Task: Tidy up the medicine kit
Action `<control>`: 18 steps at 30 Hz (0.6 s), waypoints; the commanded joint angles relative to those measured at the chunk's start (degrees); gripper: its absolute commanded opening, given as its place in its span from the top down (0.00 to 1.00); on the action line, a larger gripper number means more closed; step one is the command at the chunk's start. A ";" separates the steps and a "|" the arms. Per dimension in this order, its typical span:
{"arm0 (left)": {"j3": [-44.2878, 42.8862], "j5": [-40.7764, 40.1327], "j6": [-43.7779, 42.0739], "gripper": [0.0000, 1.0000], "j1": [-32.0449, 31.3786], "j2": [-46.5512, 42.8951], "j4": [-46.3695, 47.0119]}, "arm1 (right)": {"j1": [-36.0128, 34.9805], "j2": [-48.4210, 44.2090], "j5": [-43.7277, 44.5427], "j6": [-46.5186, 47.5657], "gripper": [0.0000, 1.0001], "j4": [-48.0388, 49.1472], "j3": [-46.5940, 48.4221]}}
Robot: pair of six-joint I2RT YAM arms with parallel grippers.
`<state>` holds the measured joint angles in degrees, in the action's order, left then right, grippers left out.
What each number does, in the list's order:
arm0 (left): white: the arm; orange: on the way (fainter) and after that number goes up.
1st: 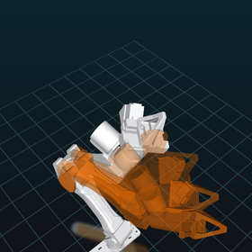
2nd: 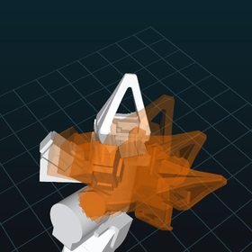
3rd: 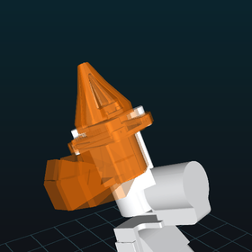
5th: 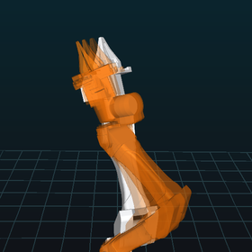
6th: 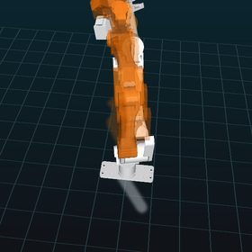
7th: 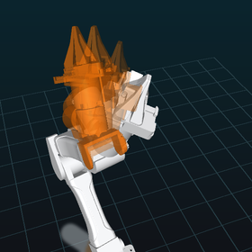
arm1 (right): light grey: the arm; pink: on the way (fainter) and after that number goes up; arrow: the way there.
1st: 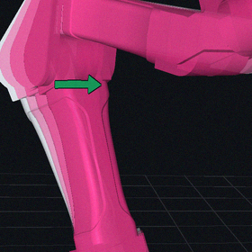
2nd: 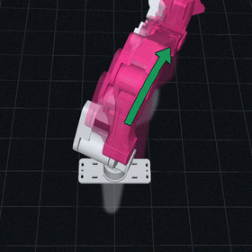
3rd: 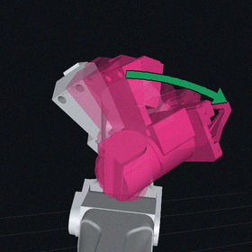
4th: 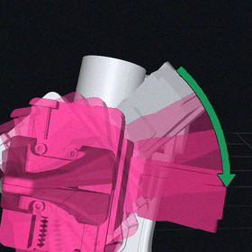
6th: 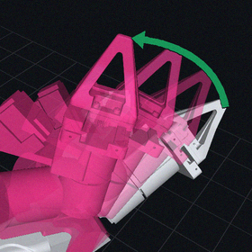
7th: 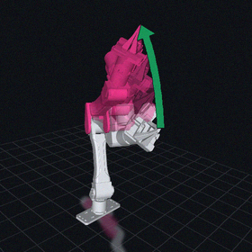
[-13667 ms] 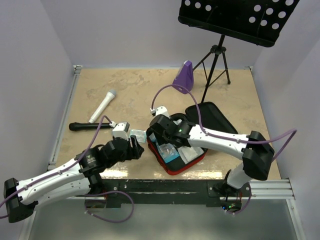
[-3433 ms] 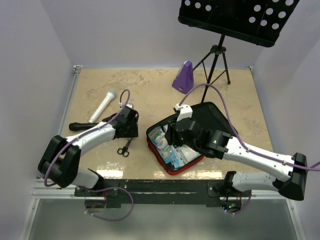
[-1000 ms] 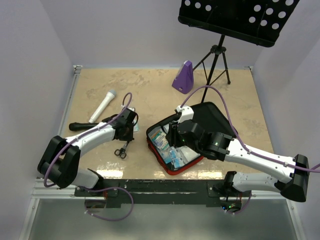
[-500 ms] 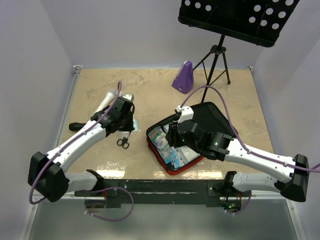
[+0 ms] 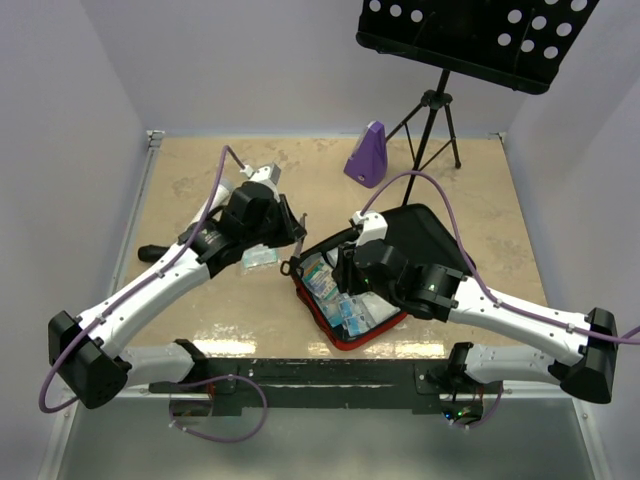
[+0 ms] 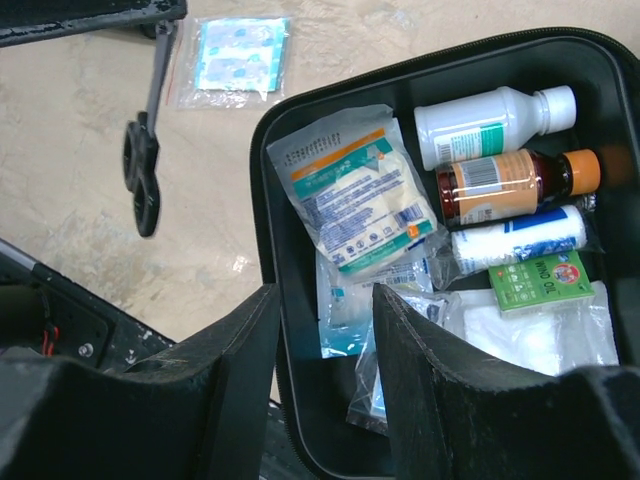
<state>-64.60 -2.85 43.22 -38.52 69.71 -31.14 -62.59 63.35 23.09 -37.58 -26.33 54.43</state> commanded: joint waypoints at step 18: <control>28.56 -13.23 45.89 1.00 -13.24 -3.98 45.54 | -0.08 -7.28 5.91 -3.20 0.53 -7.07 2.43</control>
<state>-37.15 -10.31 80.97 -49.63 64.51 3.07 -62.59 57.19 27.88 -40.03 -33.10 55.64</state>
